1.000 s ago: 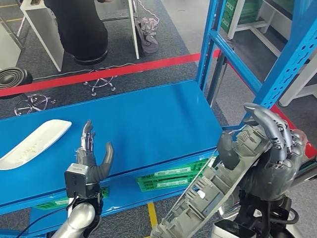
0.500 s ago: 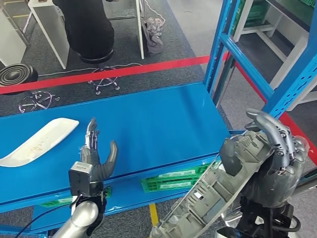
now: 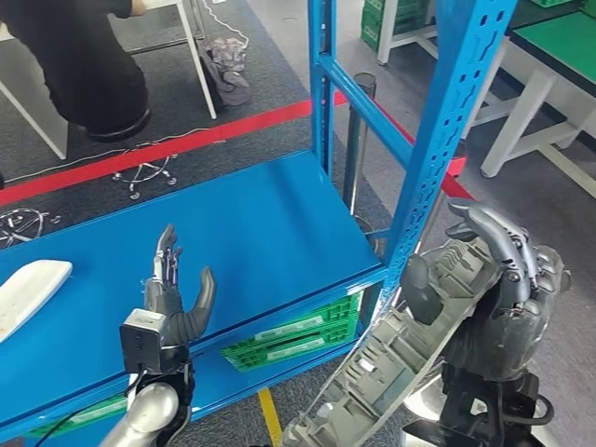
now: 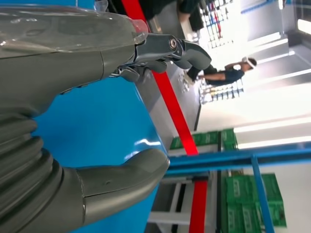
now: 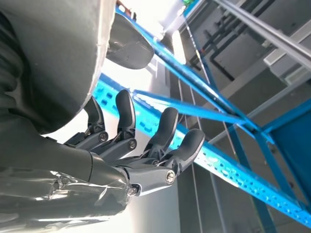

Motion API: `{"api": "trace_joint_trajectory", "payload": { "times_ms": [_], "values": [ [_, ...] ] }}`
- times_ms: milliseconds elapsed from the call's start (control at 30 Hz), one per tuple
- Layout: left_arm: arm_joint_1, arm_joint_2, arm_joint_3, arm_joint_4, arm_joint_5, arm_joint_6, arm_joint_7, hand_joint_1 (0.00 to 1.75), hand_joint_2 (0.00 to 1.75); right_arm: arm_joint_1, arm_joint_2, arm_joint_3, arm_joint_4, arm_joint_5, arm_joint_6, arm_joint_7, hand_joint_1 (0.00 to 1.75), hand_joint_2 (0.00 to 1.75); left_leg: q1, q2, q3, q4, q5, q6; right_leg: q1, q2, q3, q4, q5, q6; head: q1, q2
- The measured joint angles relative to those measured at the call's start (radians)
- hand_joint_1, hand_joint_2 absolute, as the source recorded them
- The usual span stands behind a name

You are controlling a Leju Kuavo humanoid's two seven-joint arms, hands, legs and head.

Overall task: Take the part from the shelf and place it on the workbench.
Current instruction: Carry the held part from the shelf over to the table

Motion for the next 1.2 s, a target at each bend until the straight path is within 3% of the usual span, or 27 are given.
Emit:
{"api": "trace_joint_trajectory", "payload": {
  "times_ms": [33, 133, 200, 267, 333, 400, 467, 500, 533, 600, 667, 700, 800, 867, 933, 967, 1000, 1033, 1067, 1133, 1200],
  "values": [
    [0.0, 0.0, 0.0, 0.0, 0.001, -0.001, 0.0, 0.0, 1.75, 0.0, 0.0, 0.0, 0.0, 0.0, 0.0, 0.0, 1.75, 1.75, -0.003, -0.003, 0.005, -0.03, 0.031, 0.008, 0.003, 0.013, 0.002, 0.0, 0.0, -0.001, -0.003, 0.0],
    [-0.003, 0.0, -0.001, 0.0, 0.001, -0.006, -0.001, 0.0, 1.75, 0.001, 0.0, 0.001, 0.0, 0.0, 0.0, -0.002, 1.75, 1.75, -0.014, -0.042, 0.088, -0.241, 0.144, 0.041, 0.008, 0.045, 0.006, -0.001, 0.0, 0.0, -0.008, 0.0],
    [-0.005, -0.001, -0.002, 0.0, 0.001, -0.006, -0.003, 0.0, 1.75, 0.003, 0.0, 0.001, 0.0, 0.0, 0.0, -0.003, 1.75, 1.75, -0.019, -0.054, 0.112, -0.302, 0.16, 0.051, 0.005, 0.059, 0.002, -0.003, 0.0, 0.005, -0.008, 0.0],
    [-0.007, -0.004, -0.003, -0.001, 0.001, -0.006, -0.004, 0.0, 1.75, 0.007, 0.0, 0.001, -0.001, 0.0, 0.0, -0.003, 1.75, 1.75, -0.019, -0.037, 0.116, -0.315, 0.165, 0.051, 0.003, 0.068, -0.004, -0.006, 0.001, 0.015, -0.012, 0.0],
    [-0.009, -0.008, -0.004, -0.001, 0.0, -0.007, -0.005, 0.0, 1.75, 0.009, 0.0, 0.001, -0.003, 0.0, 0.0, -0.003, 1.75, 1.75, -0.011, -0.02, 0.128, -0.336, 0.172, 0.053, 0.008, 0.038, -0.017, 0.019, -0.018, 0.026, -0.008, 0.0],
    [-0.007, -0.01, -0.004, -0.001, -0.002, -0.007, -0.005, 0.0, 1.75, 0.009, 0.0, 0.002, -0.004, 0.0, 0.0, -0.002, 1.75, 1.75, -0.007, -0.003, 0.138, -0.347, 0.174, 0.055, 0.009, -0.013, -0.063, 0.123, -0.076, 0.036, 0.008, 0.0],
    [-0.003, -0.011, -0.005, -0.001, -0.003, -0.007, -0.005, 0.0, 1.75, 0.01, 0.0, 0.002, -0.004, 0.0, 0.0, 0.0, 1.75, 1.75, -0.007, 0.017, 0.139, -0.347, 0.172, 0.057, 0.0, -0.034, -0.123, 0.251, -0.129, 0.047, 0.022, 0.0],
    [-0.001, -0.011, -0.005, -0.001, -0.004, -0.007, -0.005, 0.0, 1.75, 0.011, 0.0, 0.003, -0.004, 0.0, 0.0, 0.001, 1.75, 1.75, -0.007, 0.026, 0.14, -0.346, 0.171, 0.056, -0.004, -0.038, -0.134, 0.276, -0.131, 0.052, 0.027, 0.0],
    [0.001, -0.011, -0.005, -0.001, -0.004, -0.006, -0.005, 0.0, 1.75, 0.011, 0.0, 0.003, -0.004, 0.0, 0.0, 0.002, 1.75, 1.75, -0.007, 0.035, 0.141, -0.346, 0.169, 0.054, -0.008, -0.042, -0.124, 0.259, -0.114, 0.056, 0.032, 0.0],
    [0.001, -0.012, -0.005, -0.001, -0.005, -0.006, -0.005, 0.0, 1.75, 0.011, 0.0, 0.003, -0.004, 0.0, 0.0, 0.003, 1.75, 1.75, -0.006, 0.049, 0.146, -0.342, 0.163, 0.046, -0.013, -0.067, -0.053, 0.122, -0.049, 0.06, 0.042, 0.0],
    [0.001, -0.012, -0.005, -0.001, -0.006, -0.006, -0.005, 0.0, 1.75, 0.01, 0.0, 0.003, -0.004, 0.0, 0.0, 0.003, 1.75, 1.75, -0.011, 0.059, 0.148, -0.334, 0.156, 0.034, -0.01, -0.09, 0.01, 0.007, -0.013, 0.052, 0.049, 0.0],
    [0.001, -0.012, -0.005, -0.001, -0.006, -0.005, -0.005, 0.0, 1.75, 0.01, 0.0, 0.003, -0.005, 0.0, 0.0, 0.004, 1.75, 1.75, -0.014, 0.065, 0.148, -0.331, 0.154, 0.03, -0.008, -0.093, 0.021, -0.014, -0.011, 0.045, 0.047, 0.0],
    [0.001, -0.013, -0.005, -0.001, -0.007, -0.005, -0.005, 0.0, 1.75, 0.01, 0.0, 0.003, -0.006, -0.001, 0.0, 0.005, 1.75, 1.75, -0.013, 0.077, 0.147, -0.323, 0.147, 0.017, -0.006, -0.066, 0.02, -0.017, -0.006, 0.024, 0.035, 0.0],
    [0.001, -0.013, -0.005, -0.001, -0.008, -0.003, -0.005, 0.0, 1.75, 0.008, 0.0, 0.003, -0.008, -0.001, 0.0, 0.007, 1.75, 1.75, -0.008, 0.046, 0.12, -0.257, 0.103, 0.007, -0.008, -0.05, 0.019, -0.02, -0.001, 0.013, 0.027, 0.0],
    [0.003, -0.013, -0.005, -0.002, -0.01, -0.001, -0.004, 0.0, 1.75, 0.007, 0.0, 0.003, -0.008, -0.001, 0.0, 0.008, 1.75, 1.75, -0.005, 0.01, 0.051, -0.114, 0.031, 0.002, -0.009, -0.033, 0.015, -0.02, 0.002, 0.006, 0.014, 0.0],
    [0.005, -0.012, -0.005, -0.002, -0.01, 0.0, -0.004, 0.0, 1.75, 0.007, 0.0, 0.004, -0.008, -0.002, 0.0, 0.009, 1.75, 1.75, -0.005, 0.003, 0.016, -0.048, 0.007, 0.001, -0.008, -0.024, 0.013, -0.02, 0.003, 0.004, 0.008, 0.0],
    [0.007, -0.012, -0.005, -0.002, -0.01, 0.001, -0.003, 0.0, 1.75, 0.007, 0.0, 0.004, -0.008, -0.002, 0.0, 0.01, 1.75, 1.75, -0.005, 0.001, -0.004, -0.012, 0.003, 0.002, -0.007, -0.013, 0.012, -0.02, 0.003, 0.004, 0.004, 0.0],
    [0.008, -0.012, -0.005, -0.002, -0.01, 0.001, -0.003, 0.0, 1.75, 0.007, 0.0, 0.005, -0.008, -0.002, 0.0, 0.01, 1.75, 1.75, -0.005, -0.001, -0.004, -0.018, 0.02, 0.004, -0.006, -0.002, 0.012, -0.02, 0.004, 0.003, 0.001, 0.0],
    [0.009, -0.012, -0.005, -0.002, -0.01, 0.002, -0.002, 0.0, 1.75, 0.007, 0.0, 0.005, -0.008, -0.002, 0.0, 0.011, 1.75, 1.75, -0.005, -0.005, 0.016, -0.066, 0.053, 0.008, -0.006, 0.01, 0.014, -0.02, 0.004, 0.003, -0.002, 0.0],
    [0.008, -0.012, -0.005, -0.002, -0.01, 0.002, -0.002, 0.0, 1.75, 0.006, 0.0, 0.006, -0.008, -0.002, 0.0, 0.011, 1.75, 1.75, -0.004, -0.04, 0.086, -0.217, 0.127, 0.019, -0.006, 0.032, 0.014, -0.02, 0.005, 0.006, -0.006, 0.0],
    [0.007, -0.012, -0.005, -0.002, -0.011, 0.002, -0.002, 0.0, 1.75, 0.005, 0.0, 0.008, -0.008, -0.002, 0.0, 0.011, 1.75, 1.75, -0.006, -0.07, 0.125, -0.308, 0.157, 0.025, -0.008, 0.05, 0.009, -0.019, 0.007, 0.014, -0.007, 0.0]
  ]
}}
